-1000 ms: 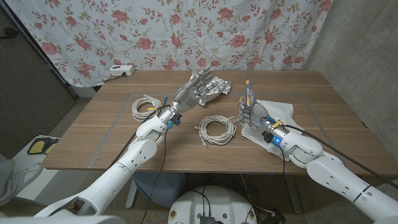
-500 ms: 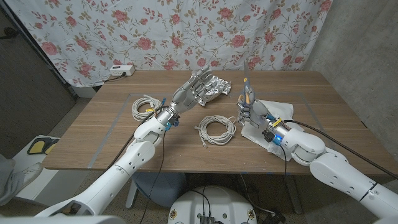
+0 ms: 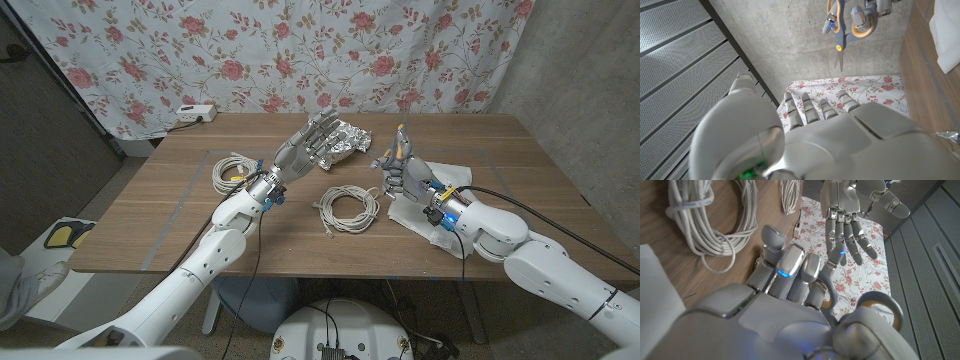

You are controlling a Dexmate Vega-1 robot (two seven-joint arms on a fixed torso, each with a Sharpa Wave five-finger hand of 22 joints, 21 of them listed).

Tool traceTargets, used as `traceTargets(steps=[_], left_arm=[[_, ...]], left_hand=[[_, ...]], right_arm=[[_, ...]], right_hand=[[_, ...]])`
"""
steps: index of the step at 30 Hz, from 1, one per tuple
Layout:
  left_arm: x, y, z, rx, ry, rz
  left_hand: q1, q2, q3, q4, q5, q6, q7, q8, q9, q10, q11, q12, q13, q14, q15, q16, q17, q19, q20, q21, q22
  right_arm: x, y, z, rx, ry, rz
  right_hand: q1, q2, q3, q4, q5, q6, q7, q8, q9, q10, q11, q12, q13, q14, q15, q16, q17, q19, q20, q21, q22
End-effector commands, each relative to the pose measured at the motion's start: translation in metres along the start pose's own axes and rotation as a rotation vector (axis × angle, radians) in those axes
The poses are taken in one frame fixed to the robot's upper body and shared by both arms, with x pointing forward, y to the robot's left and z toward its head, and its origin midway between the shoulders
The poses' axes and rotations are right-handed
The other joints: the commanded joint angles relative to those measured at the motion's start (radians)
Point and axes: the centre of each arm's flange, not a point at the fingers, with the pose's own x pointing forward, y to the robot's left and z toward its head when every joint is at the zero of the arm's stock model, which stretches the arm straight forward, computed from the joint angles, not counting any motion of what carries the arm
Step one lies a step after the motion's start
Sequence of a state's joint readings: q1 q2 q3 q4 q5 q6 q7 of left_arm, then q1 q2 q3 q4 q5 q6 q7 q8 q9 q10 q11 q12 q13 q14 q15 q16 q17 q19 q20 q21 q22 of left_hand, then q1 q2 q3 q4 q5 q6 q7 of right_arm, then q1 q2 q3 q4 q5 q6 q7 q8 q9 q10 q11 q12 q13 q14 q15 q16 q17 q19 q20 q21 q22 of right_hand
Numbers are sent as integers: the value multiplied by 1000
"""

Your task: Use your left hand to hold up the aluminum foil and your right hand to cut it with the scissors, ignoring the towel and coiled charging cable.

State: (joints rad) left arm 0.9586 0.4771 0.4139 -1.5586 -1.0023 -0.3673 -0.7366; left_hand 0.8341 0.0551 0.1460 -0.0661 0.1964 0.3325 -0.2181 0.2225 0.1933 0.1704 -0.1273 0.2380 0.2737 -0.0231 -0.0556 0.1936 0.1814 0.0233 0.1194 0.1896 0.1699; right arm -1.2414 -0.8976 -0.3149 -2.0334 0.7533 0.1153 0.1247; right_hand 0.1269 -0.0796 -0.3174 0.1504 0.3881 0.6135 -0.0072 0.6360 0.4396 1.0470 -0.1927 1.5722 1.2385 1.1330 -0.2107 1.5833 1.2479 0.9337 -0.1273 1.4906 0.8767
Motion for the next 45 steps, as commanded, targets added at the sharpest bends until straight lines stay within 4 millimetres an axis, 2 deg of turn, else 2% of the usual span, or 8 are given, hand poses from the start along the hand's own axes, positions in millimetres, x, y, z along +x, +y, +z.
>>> traceTargets(steps=[1, 3, 5, 13, 22, 28, 39, 45], left_arm=[[0, 0, 0, -2, -3, -15], [1, 0, -1, -6, 0, -18], [2, 0, -2, -6, 1, -18], [1, 1, -3, -7, 4, -11], [-2, 5, -4, -7, 9, 4], [-7, 9, 1, 3, -1, 26], [-25, 23, 19, 84, 20, 86], [-39, 30, 37, 169, 27, 135]], left_hand=[[-2, 10, -1, -2, 5, 14, -2, 7, 1, 16, -5, 11, 2, 9, -2, 4, 3, -2, -3, 3, 4], [-3, 10, -1, -3, 5, 20, -1, 8, 1, 21, -6, 13, 2, 14, -4, 6, 3, -1, -4, 3, 4], [-2, 11, -1, -3, 5, 26, -1, 9, 1, 25, -7, 15, 1, 15, -7, 6, 3, -1, -4, 3, 4], [-1, 12, 0, -5, 5, 37, -2, 10, 1, 31, -7, 17, 0, 21, -9, 6, 2, -1, -5, 3, 4], [-3, 13, -1, -6, 5, 32, -2, 3, 1, 23, -6, 13, -2, 22, -9, 6, 3, 0, -5, 3, 4], [-5, 14, -2, -6, 5, 16, -1, -7, 1, 16, -7, 10, -3, 21, -9, 4, 3, -1, -5, 2, 4], [-9, 13, -5, -6, 5, 12, -1, -12, 1, 12, -4, 8, -5, 21, -7, 3, 3, -2, -5, 2, 4], [-32, 8, -17, 2, 1, -38, 22, -34, 1, -2, -5, 3, -7, 24, -2, 4, 6, -8, 3, 0, 4]], right_arm=[[-2, 3, 12, -46, 6, 37], [-2, 2, 15, -68, 12, 68], [-3, 1, 17, -76, 15, 52], [-2, 3, 26, -135, 25, 113], [-2, 8, 33, -186, 9, 114], [-2, 9, 32, -186, 4, 95], [-5, 8, 32, -170, 16, 139], [-6, 11, 31, -179, 50, 182]], right_hand=[[36, -4, -18, -23, 6, -226, 135, -106, -71, -4, 7, 2, 1, 18, 0, 2, 1, 16, -35, -1, -6], [42, -9, -19, -22, 6, -281, 133, -158, -108, -38, 9, -19, -15, 22, 1, 0, 0, 21, -39, -14, -23], [41, -13, -21, -20, 6, -275, 133, -175, -133, -51, 5, -26, -19, 21, 1, -1, 0, 20, -38, -15, -23], [44, -26, -23, -19, 8, -261, 156, -210, -182, -61, 8, -14, -6, 12, 2, -2, 0, 1, -29, -15, -11], [119, -11, -8, -38, 13, -160, 156, -221, -228, -44, 5, 1, -1, 13, 1, 1, 0, 4, -29, 3, 11], [159, 17, 3, -43, 12, -98, 148, -212, -224, -33, 4, 3, 0, 21, 1, 1, 0, 8, -35, 3, 12], [176, 19, -9, -38, 0, -86, 156, -222, -208, -34, 5, 1, 0, 26, 1, -1, 0, 8, -39, 4, 21], [159, 8, -20, -25, -5, -106, 166, -245, -208, -43, 7, -1, -1, 20, 2, -3, -1, 7, -35, -7, 11]])
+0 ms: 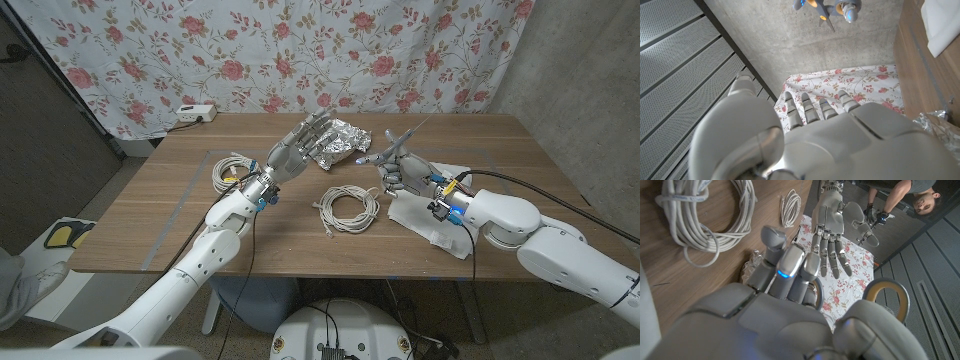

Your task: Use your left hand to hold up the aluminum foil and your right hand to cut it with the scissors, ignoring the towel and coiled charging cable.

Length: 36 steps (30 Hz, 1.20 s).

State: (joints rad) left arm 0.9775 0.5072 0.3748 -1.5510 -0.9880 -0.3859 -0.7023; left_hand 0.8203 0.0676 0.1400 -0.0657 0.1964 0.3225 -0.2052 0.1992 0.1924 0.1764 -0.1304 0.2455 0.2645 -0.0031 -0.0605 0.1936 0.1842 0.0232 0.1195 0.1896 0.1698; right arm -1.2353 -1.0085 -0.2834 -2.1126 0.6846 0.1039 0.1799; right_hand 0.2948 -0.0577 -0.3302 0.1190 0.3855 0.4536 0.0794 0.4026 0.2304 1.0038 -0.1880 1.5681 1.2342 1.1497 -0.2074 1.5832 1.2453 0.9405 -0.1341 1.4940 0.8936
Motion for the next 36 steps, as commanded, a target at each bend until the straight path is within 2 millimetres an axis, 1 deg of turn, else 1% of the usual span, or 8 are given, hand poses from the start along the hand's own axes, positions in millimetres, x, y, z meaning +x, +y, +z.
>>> traceTargets(steps=[1, 3, 5, 7, 9, 18, 31, 36], left_arm=[[-22, 16, 27, 131, 17, 80], [-25, 18, 32, 165, 31, 88], [-28, 21, 36, 196, 51, 96], [-31, 24, 39, 217, 70, 99], [-33, 29, 45, 255, 105, 90], [-45, 40, 54, 314, 168, 121], [-50, 47, 69, 402, 237, 148], [-51, 49, 72, 423, 259, 145]], left_hand=[[-23, -6, -13, 3, 0, -35, 16, -13, 1, -9, -4, -4, 2, 5, 7, 4, 4, -9, 5, -1, 4], [-28, -8, -15, 4, -1, -45, 23, -15, 1, -13, -2, -5, 2, 6, 10, 5, 4, -11, 6, -1, 4], [-26, -5, -14, 2, -2, -49, 24, -15, 1, -19, 3, -7, 2, 5, 16, 4, 4, -12, 10, -1, 4], [1, 24, 8, -11, 0, -54, 26, -13, 2, -21, 9, -7, 2, 4, 22, 3, 4, -12, 16, 0, 4], [17, 34, 18, -20, -1, -63, 30, -14, 2, -24, 12, -8, 2, 2, 24, 2, 4, -12, 16, 0, 4], [46, 43, 36, -45, -3, -107, 58, -21, 2, -24, 8, -6, 3, 1, 27, 0, 1, -18, 18, -1, 4], [48, 51, 43, -48, -3, -106, 64, -14, 2, -21, 14, -2, 5, 8, 29, 3, 3, -21, 21, -1, 5], [73, 75, 67, -62, 7, -104, 69, -9, 2, -24, 15, -2, 6, 9, 27, 4, 4, -19, 19, 1, 5]], right_arm=[[-1, 3, -1, -2, 38, 79], [-1, 5, -1, -7, 47, 101], [0, 6, -2, 4, 55, 112], [0, 6, -3, -2, 62, 120], [0, 8, -5, 1, 77, 132], [-2, 13, -6, -18, 94, 150], [0, 24, -11, -4, 128, 199], [1, 28, -11, -9, 133, 221]], right_hand=[[-13, -15, -9, 9, -3, 52, 80, -17, -1, -4, 4, 2, 4, 2, -2, -3, 2, -4, -26, -11, -5], [-22, -19, -11, 15, -5, 46, 77, -29, -7, -11, 5, 1, 3, -3, -1, -4, 2, 1, -23, -37, -45], [-29, -20, -11, 19, -5, 46, 78, -37, -10, -14, 5, 1, 3, -8, -1, -5, 2, -3, -21, -32, -36], [-35, -21, -11, 22, -6, 47, 77, -43, -13, -16, 5, 1, 3, -11, -1, -5, 1, -2, -20, -35, -41], [-39, -21, -11, 24, -6, 43, 80, -51, -16, -17, 5, 2, 4, -13, -1, -4, 2, -2, -20, -34, -41], [-33, -12, -4, 23, -6, 53, 78, -60, -17, -16, 4, 3, 4, -15, -2, -2, 2, 3, -23, -41, -55], [-26, -6, -1, 22, -7, 62, 80, -66, -13, -15, 4, 3, 4, -14, -2, -2, 2, 2, -24, -38, -53], [-24, -3, 0, 22, -7, 63, 80, -68, -12, -15, 4, 3, 4, -14, -2, -2, 2, 3, -23, -40, -55]])
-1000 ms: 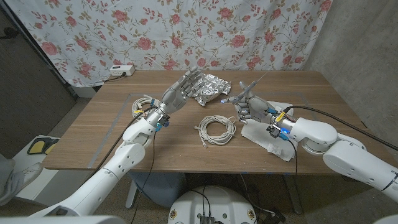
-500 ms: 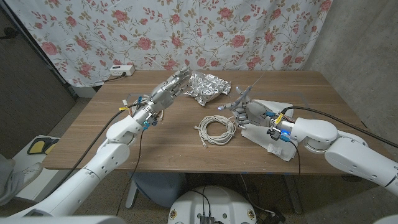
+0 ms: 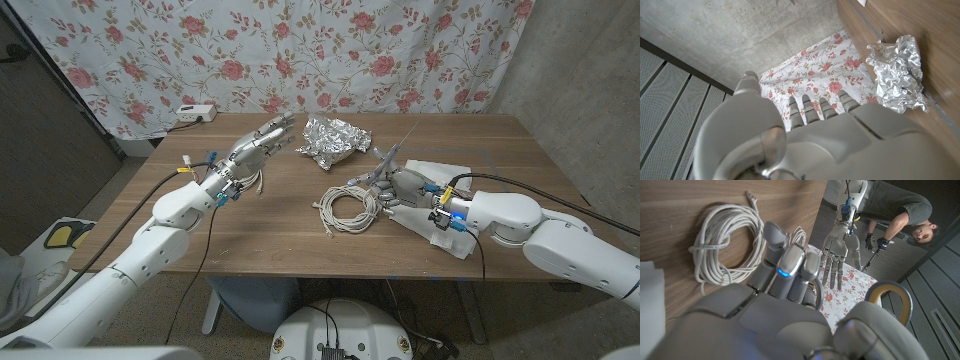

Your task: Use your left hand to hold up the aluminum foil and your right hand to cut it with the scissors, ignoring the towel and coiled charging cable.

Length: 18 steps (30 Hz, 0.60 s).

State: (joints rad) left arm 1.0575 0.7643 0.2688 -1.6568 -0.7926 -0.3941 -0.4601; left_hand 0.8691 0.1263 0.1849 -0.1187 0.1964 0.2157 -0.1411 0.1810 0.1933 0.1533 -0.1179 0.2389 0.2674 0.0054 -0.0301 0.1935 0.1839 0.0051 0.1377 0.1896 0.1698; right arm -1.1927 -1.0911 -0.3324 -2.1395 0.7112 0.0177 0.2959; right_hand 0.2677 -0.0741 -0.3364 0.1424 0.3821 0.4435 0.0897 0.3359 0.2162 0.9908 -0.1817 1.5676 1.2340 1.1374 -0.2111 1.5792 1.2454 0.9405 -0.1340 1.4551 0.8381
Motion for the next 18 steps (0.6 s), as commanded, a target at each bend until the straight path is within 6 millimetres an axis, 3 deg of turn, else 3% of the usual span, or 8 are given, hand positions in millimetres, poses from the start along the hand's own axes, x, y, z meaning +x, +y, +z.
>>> traceTargets(steps=[1, 13, 18], left_arm=[[-5, 11, 7, 44, 44, 2], [-5, 14, 3, 27, 45, 16], [-4, 20, 9, 70, 52, 58]], left_hand=[[31, 20, 27, -14, 9, 6, 1, 11, 1, -3, 0, 4, 4, 2, -7, 4, 4, 0, -3, 2, 5], [33, 16, 39, -22, 15, -8, -4, 10, 1, -24, 8, -1, 7, -21, 1, -4, 5, -8, 0, 0, 5], [27, 16, 43, -20, 16, -4, 4, 14, 2, -62, 32, -13, 8, -38, 11, -8, 6, -11, 7, 0, 5]], right_arm=[[4, 9, -2, 0, 25, 47], [2, 10, 3, -13, 21, 50], [1, 11, 6, -21, 18, 62]], right_hand=[[4, 14, 6, -2, -4, 74, 70, -2, 2, -2, -2, 4, 4, -2, 2, 2, 2, 3, -23, -1, 0], [13, 22, 7, -3, -6, 81, 70, -9, 6, -5, -1, 3, 4, -5, 2, 1, 1, 3, -21, -13, -22], [17, 25, 8, -3, -7, 91, 70, -9, 8, -10, 0, 2, 3, -9, 2, 0, 1, 2, -20, -18, -32]])
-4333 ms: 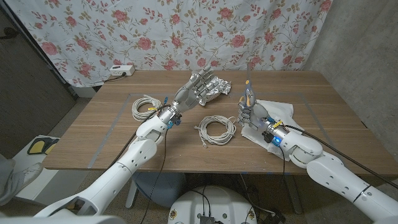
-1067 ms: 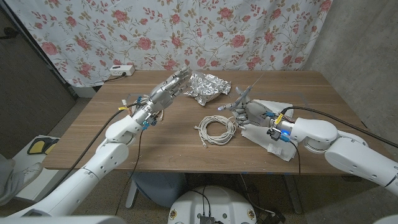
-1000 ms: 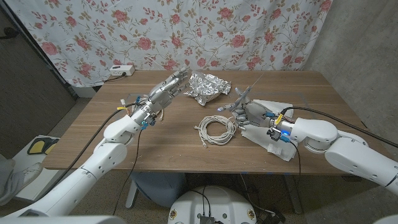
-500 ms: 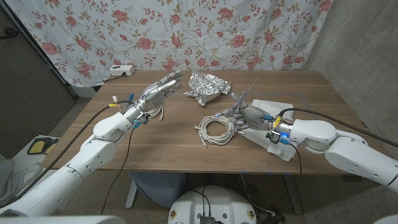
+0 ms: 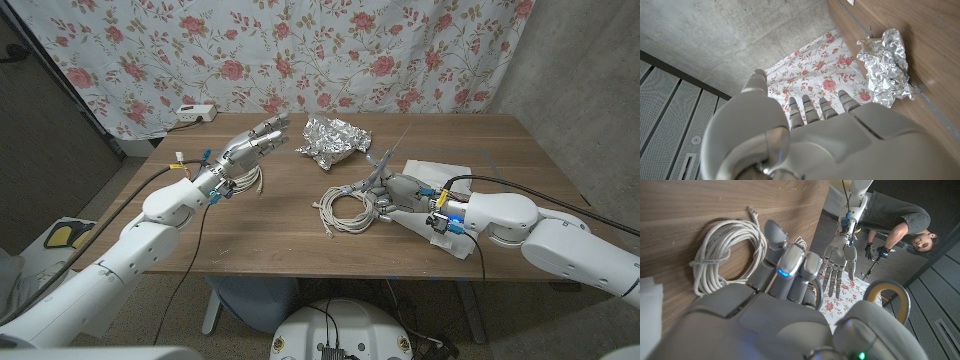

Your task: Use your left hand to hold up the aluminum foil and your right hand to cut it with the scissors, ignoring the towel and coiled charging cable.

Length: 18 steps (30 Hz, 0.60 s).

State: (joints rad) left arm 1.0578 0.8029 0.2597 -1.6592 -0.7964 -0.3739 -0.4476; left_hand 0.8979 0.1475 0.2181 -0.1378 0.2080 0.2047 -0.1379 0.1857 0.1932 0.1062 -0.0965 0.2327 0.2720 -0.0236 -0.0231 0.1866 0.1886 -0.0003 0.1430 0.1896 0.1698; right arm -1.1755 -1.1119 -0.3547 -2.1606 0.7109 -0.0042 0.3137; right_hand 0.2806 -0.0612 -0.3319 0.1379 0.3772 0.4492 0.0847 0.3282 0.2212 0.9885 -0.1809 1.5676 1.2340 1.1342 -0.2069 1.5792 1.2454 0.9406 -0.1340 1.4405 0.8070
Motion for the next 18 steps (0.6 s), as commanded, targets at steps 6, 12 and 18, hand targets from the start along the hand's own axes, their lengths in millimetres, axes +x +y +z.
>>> traceTargets(steps=[6, 12, 18], left_arm=[[3, 15, 14, 135, 51, 67], [5, 20, 14, 187, 98, 62], [7, 24, 14, 260, 159, 53]], left_hand=[[-8, -7, 12, -1, 3, 20, 10, 14, 3, -7, 11, -1, 3, 16, 2, 10, 1, 4, -1, 4, 5], [-9, -8, 16, -3, 3, 23, 14, 15, 3, 19, 8, 11, 3, 30, -3, 14, 1, 9, -2, 6, 5], [-11, -12, 18, -5, 3, 9, 17, 9, 4, -12, 22, -1, 1, 4, 7, 2, -2, 5, -5, 4, 5]], right_arm=[[0, 6, 2, 1, 3, 36], [2, 9, 1, 6, 10, 63], [6, 14, 0, 6, 22, 94]], right_hand=[[10, 18, 5, 1, -4, 90, 76, -5, 5, -11, -2, 2, 3, -9, -2, 0, 1, 5, -20, -9, -13], [14, 22, 3, 1, -7, 94, 76, -10, 8, -12, -2, 3, 3, -11, -2, 0, 1, 5, -19, -7, -15], [18, 24, 1, 1, -12, 97, 76, -19, 11, -14, -2, 2, 3, -13, -2, -1, 1, 5, -18, -7, -22]])
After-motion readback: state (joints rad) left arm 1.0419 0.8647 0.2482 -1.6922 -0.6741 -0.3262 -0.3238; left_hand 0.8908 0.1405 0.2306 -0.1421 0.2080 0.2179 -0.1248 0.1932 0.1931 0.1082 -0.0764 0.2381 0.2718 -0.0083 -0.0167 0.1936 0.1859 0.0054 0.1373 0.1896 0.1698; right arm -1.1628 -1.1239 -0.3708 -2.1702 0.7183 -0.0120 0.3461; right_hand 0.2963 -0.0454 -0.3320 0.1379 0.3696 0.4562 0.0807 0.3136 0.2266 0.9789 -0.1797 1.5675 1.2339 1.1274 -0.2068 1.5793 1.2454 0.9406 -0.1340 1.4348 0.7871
